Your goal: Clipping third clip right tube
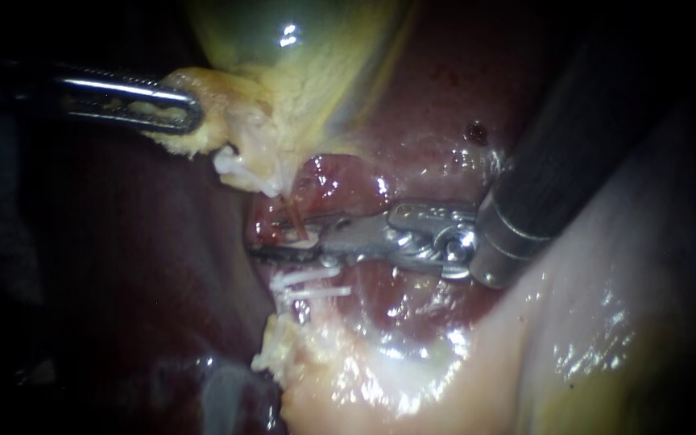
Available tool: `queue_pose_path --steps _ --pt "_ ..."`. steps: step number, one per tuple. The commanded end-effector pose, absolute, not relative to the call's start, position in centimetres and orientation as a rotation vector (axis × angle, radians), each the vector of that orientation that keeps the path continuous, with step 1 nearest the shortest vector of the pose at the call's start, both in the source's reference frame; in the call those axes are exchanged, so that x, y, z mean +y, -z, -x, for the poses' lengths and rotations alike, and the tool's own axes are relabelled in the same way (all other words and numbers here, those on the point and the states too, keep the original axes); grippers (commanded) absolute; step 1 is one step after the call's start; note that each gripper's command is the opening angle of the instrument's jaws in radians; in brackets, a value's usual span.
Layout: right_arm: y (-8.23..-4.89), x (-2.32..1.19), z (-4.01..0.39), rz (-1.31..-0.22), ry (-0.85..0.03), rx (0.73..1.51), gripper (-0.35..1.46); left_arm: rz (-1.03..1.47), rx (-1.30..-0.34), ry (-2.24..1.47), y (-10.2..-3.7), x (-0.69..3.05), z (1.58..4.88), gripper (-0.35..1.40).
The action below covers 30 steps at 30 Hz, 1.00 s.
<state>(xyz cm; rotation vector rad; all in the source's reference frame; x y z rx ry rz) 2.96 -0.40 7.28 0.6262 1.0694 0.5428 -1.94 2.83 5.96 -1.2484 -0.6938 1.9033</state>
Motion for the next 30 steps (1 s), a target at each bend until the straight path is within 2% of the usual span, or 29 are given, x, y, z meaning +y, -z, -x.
queue_pose_path --steps 1,14,15,19,20,23,30 --pt "-7.28 -0.40 -2.97 -0.626 -0.543 1.069 -0.12 1.248 -0.693 -1.903 -5.96 2.83 1.94 -0.35" --pt "-7.27 -0.41 -2.97 -0.627 -0.542 1.069 -0.11 1.248 -0.693 -1.904 -5.96 2.83 1.94 -0.35" --pt "-7.27 -0.41 -2.97 -0.627 -0.542 1.069 -0.08 1.248 -0.693 -1.903 -5.96 2.83 1.94 -0.35" --pt "-7.29 -0.40 -2.99 -0.625 -0.544 1.075 0.35 1.248 -0.693 -1.904 -5.96 2.83 1.94 -0.35" --pt "-7.30 -0.39 -3.00 -0.624 -0.547 1.084 0.41 1.248 -0.693 -1.904 -5.96 2.83 1.94 -0.35" --pt "-7.34 -0.38 -3.03 -0.620 -0.554 1.120 0.49 1.248 -0.694 -1.904 -5.96 2.82 1.93 -0.35" --pt "-7.36 -0.40 -3.01 -0.614 -0.549 1.124 0.50 1.249 -0.694 -1.904 -5.96 2.82 1.92 -0.35"
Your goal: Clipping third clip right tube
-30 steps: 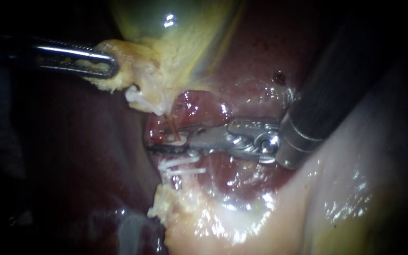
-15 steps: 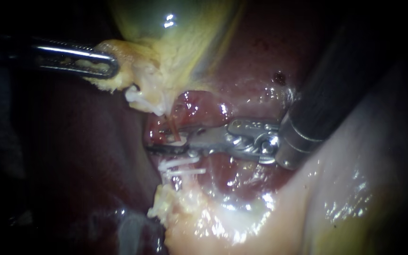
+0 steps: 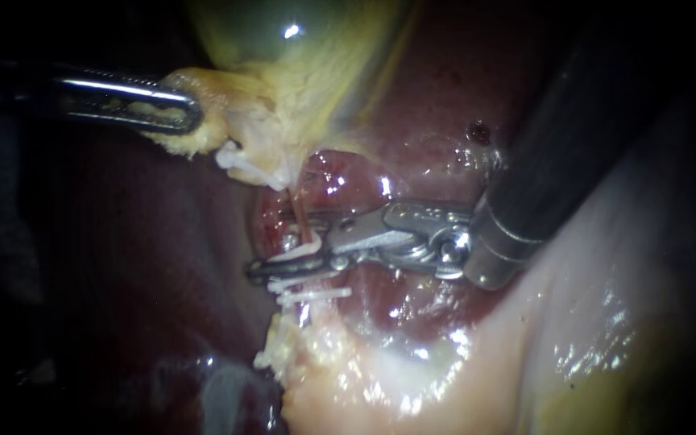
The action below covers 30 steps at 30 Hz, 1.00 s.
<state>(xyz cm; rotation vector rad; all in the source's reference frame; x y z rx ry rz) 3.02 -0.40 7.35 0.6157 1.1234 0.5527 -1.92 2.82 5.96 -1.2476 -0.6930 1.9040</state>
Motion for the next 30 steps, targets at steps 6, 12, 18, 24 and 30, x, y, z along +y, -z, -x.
queue_pose_path --steps 6,12,18,24,30 --pt "-7.32 -0.39 -2.95 -0.611 -0.537 1.127 0.50 1.249 -0.695 -1.904 -5.95 2.82 1.92 -0.35" --pt "-7.24 -0.36 -2.82 -0.611 -0.518 1.133 0.50 1.249 -0.695 -1.904 -5.95 2.82 1.91 -0.35" --pt "-7.11 -0.36 -2.74 -0.624 -0.497 1.139 0.50 1.249 -0.695 -1.904 -5.95 2.82 1.91 -0.35" --pt "-7.01 -0.38 -2.68 -0.641 -0.479 1.145 0.50 1.249 -0.695 -1.904 -5.95 2.82 1.91 -0.35" --pt "-6.96 -0.39 -2.64 -0.652 -0.466 1.149 0.50 1.249 -0.695 -1.904 -5.95 2.82 1.90 -0.35"
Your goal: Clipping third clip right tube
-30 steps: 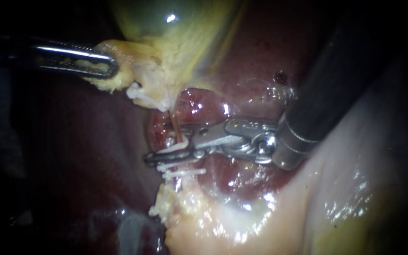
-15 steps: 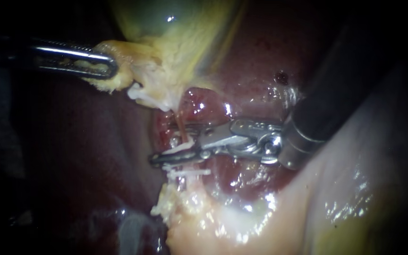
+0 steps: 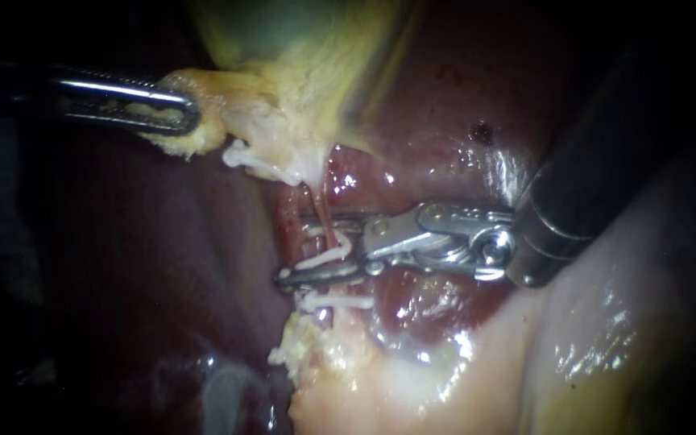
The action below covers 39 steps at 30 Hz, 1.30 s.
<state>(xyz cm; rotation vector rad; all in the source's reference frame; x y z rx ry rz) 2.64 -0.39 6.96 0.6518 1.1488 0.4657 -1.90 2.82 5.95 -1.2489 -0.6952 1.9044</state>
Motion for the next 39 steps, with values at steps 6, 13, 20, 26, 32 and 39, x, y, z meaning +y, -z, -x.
queue_pose_path --steps 6,13,20,26,32,39 --pt "-6.91 -0.38 -2.62 -0.659 -0.461 1.150 0.50 1.249 -0.695 -1.904 -5.95 2.82 1.90 -0.35" --pt "-6.79 -0.28 -2.51 -0.670 -0.458 1.156 0.50 1.249 -0.695 -1.904 -5.95 2.82 1.90 -0.35" --pt "-6.76 -0.27 -2.48 -0.670 -0.459 1.159 0.50 1.249 -0.695 -1.904 -5.95 2.82 1.90 -0.35" --pt "-6.74 -0.29 -2.49 -0.669 -0.458 1.162 0.50 1.249 -0.695 -1.904 -5.95 2.82 1.90 -0.35" --pt "-6.72 -0.30 -2.53 -0.694 -0.438 1.191 0.50 1.249 -0.695 -1.904 -5.95 2.82 1.90 -0.35" --pt "-6.75 -0.26 -2.67 -0.732 -0.413 1.255 0.50 1.249 -0.695 -1.904 -5.95 2.82 1.90 -0.35"
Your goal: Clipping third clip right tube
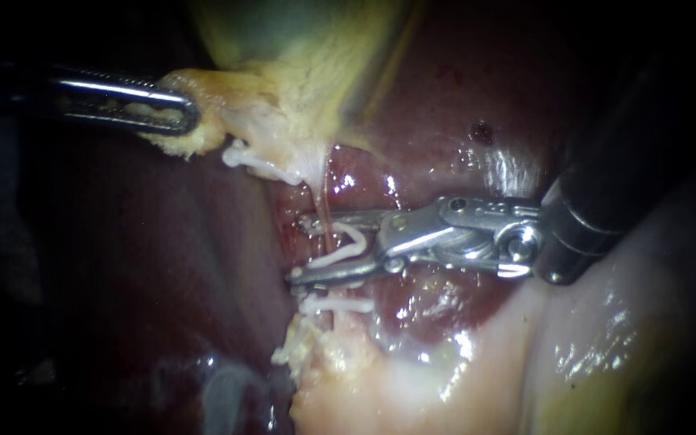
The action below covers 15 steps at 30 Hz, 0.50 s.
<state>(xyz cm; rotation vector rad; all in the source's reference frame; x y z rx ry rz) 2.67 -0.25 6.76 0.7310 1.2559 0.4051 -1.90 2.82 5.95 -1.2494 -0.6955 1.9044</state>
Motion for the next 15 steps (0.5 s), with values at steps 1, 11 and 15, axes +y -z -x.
queue_pose_path --steps 1,11,15 --pt "-6.76 -0.25 -2.68 -0.741 -0.412 1.258 0.50 1.249 -0.695 -1.904 -5.95 2.82 1.90 -0.35" --pt "-6.74 -0.16 -2.73 -0.851 -0.422 1.321 0.49 1.249 -0.695 -1.904 -5.95 2.82 1.91 -0.35" --pt "-6.67 -0.04 -2.74 -0.862 -0.445 1.363 0.49 1.249 -0.694 -1.904 -5.95 2.82 1.91 -0.35"
